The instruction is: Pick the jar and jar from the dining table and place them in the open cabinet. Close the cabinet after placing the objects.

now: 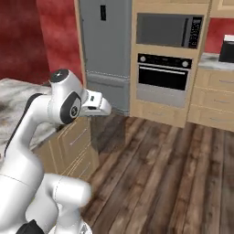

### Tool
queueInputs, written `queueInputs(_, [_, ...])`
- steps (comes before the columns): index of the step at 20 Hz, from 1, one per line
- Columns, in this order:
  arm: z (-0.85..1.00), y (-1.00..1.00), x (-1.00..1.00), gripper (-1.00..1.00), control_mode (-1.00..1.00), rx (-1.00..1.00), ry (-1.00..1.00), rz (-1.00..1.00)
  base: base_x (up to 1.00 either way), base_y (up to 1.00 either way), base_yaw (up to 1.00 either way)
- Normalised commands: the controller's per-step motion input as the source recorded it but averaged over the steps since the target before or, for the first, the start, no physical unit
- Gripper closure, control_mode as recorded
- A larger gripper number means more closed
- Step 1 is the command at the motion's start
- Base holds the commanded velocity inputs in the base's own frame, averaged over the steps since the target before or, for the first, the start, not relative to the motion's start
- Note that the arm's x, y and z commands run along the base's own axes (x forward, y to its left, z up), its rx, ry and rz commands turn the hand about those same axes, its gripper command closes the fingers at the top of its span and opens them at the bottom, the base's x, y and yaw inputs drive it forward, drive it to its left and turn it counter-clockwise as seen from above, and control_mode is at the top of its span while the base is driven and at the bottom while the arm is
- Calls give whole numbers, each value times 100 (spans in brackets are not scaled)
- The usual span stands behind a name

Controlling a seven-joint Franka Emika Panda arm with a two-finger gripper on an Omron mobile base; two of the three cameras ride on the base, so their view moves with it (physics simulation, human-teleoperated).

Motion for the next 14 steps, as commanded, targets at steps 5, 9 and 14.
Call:
queueInputs(5, [0,0,0,100,100,0,0,0,55,-60,-69])
queueInputs(9, [0,0,0,100,100,0,0,0,79,-51,-62])
queueInputs(14, [0,0,0,100,100,0,0,0,79,-9,-63])
